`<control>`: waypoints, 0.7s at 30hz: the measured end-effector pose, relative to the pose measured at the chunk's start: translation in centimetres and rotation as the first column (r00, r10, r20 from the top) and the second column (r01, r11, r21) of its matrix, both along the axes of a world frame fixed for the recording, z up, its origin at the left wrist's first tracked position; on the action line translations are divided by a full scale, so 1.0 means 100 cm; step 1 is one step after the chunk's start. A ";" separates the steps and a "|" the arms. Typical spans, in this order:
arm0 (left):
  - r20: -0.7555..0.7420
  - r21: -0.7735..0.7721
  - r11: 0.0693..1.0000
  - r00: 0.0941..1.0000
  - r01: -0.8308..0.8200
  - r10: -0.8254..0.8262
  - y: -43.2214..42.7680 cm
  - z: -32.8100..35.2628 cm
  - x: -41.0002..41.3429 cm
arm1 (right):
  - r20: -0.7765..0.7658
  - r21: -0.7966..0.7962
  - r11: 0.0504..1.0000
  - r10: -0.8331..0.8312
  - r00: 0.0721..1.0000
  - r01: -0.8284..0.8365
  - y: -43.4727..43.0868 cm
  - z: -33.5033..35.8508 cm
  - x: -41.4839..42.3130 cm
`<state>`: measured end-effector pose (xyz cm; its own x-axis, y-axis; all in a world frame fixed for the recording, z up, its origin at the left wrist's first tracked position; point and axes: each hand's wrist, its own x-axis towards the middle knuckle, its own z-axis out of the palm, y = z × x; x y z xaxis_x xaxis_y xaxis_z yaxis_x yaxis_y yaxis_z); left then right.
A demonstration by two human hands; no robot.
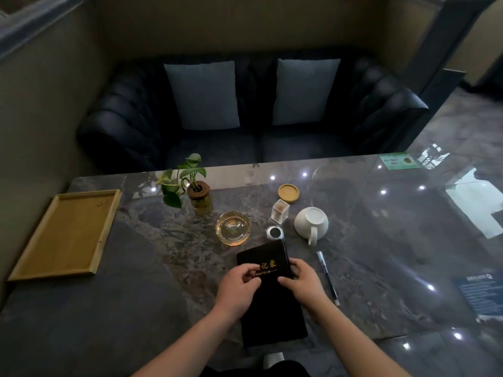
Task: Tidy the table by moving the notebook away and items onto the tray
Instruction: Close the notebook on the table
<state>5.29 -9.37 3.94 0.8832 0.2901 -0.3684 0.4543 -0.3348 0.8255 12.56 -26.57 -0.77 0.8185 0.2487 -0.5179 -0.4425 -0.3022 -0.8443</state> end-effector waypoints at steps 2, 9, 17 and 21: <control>-0.036 0.034 0.999 0.999 -0.033 0.034 0.008 -0.004 -0.001 | 0.003 0.002 1.000 -0.017 1.000 0.017 -0.003 -0.002 -0.002; 0.104 0.465 0.876 0.976 0.124 -0.194 0.033 0.003 0.022 | 0.022 0.208 0.977 -0.046 0.999 0.041 -0.011 0.004 -0.007; 0.055 0.480 0.831 0.936 0.281 -0.348 0.039 0.011 0.054 | -0.036 0.330 0.939 -0.090 0.995 0.097 -0.016 0.002 -0.008; 0.100 0.555 0.790 0.922 0.261 -0.374 0.032 0.011 0.055 | -0.046 0.313 0.943 -0.106 0.993 0.115 -0.020 -0.002 -0.008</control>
